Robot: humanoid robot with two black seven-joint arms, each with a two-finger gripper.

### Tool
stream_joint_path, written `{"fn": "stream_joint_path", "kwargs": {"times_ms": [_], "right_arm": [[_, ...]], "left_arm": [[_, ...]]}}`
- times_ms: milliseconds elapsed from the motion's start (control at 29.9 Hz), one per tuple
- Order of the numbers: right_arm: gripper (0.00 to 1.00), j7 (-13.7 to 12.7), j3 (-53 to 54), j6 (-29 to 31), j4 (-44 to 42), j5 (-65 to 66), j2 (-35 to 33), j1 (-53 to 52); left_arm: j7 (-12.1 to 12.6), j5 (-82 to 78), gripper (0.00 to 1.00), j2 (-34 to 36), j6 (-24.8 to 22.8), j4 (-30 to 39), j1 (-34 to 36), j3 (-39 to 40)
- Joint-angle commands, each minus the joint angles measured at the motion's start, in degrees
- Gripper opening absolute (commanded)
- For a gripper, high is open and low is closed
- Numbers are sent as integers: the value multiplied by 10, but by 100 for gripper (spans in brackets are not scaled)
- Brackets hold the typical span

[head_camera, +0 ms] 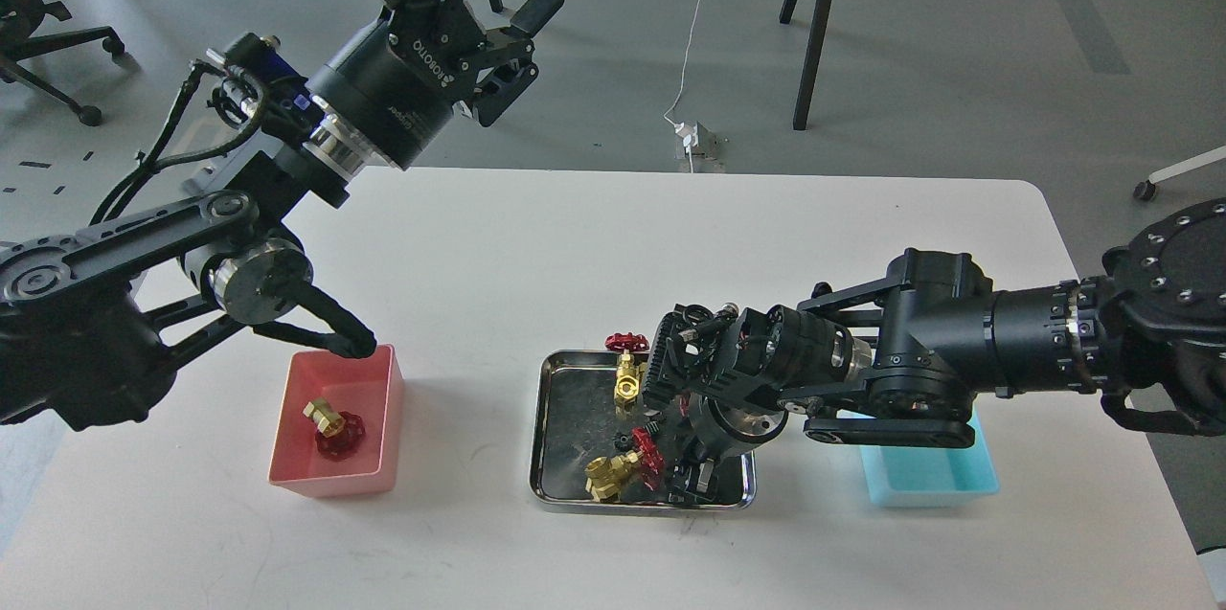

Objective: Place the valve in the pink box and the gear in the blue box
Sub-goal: 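Grasp the small dark gear in the tray with the right gripper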

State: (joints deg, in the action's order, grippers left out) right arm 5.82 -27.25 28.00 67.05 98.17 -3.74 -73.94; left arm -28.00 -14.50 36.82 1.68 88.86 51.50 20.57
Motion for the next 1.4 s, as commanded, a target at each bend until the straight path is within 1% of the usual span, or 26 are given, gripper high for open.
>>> {"fn": "stream_joint_path", "kwargs": {"times_ms": [0,368,869,1103,1304,1371], "right_arm": [[49,-1,0,0,-10,1,1,7],[45,-5,-11,0,-24,0,20,14],[20,-5,-16,0,-23,0,22,13],[18,-3,-6,0,-10,-5,16,-7],[18,-1,35,0,24,-11,-48,-56],[18,-1,49,0,47,-11,-84,-75]], "left_arm": [[0,0,91,-1,0,0,-3,0],[0,0,91,-2,0,-4,-5,0],[0,0,91,-3,0,-4,-8,2],[0,0,91,-8,0,-4,-8,3],[0,0,91,-22,0,-10,-8,4],[0,-1,91,-31,0,-14,-8,4]]}}
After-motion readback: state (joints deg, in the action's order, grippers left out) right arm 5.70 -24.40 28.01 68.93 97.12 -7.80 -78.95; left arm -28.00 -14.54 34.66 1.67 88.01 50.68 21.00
